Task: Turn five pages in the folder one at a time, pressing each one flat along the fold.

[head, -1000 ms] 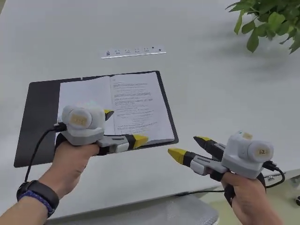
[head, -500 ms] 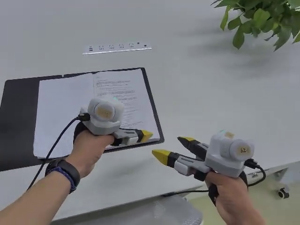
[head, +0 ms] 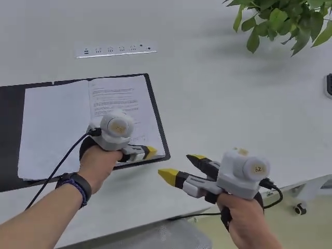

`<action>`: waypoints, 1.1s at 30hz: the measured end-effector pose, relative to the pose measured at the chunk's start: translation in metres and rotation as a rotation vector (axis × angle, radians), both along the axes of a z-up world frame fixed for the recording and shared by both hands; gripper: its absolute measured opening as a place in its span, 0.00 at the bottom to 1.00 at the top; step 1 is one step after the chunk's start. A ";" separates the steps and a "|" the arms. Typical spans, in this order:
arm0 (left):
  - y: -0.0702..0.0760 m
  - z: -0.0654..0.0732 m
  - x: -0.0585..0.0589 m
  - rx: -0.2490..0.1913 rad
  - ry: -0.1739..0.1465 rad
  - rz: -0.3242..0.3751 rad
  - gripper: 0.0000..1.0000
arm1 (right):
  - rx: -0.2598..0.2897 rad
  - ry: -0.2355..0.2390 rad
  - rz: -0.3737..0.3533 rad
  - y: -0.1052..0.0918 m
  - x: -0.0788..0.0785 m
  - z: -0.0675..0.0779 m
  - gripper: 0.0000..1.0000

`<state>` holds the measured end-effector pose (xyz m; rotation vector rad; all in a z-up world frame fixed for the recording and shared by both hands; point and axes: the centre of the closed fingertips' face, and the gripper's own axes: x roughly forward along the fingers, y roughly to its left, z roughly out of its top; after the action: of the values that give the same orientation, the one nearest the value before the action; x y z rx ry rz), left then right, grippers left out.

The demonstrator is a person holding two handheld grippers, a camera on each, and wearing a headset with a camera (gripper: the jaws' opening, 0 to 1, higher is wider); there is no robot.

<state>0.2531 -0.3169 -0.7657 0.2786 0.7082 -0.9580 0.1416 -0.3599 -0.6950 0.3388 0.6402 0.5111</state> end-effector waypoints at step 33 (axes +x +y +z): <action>0.004 -0.008 0.009 0.017 -0.021 -0.019 0.70 | 0.024 -0.011 0.024 0.007 0.040 -0.009 0.58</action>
<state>0.2624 -0.3127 -0.7741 0.3103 0.6956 -0.9662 0.1817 -0.3528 -0.7037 0.3507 0.6290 0.5435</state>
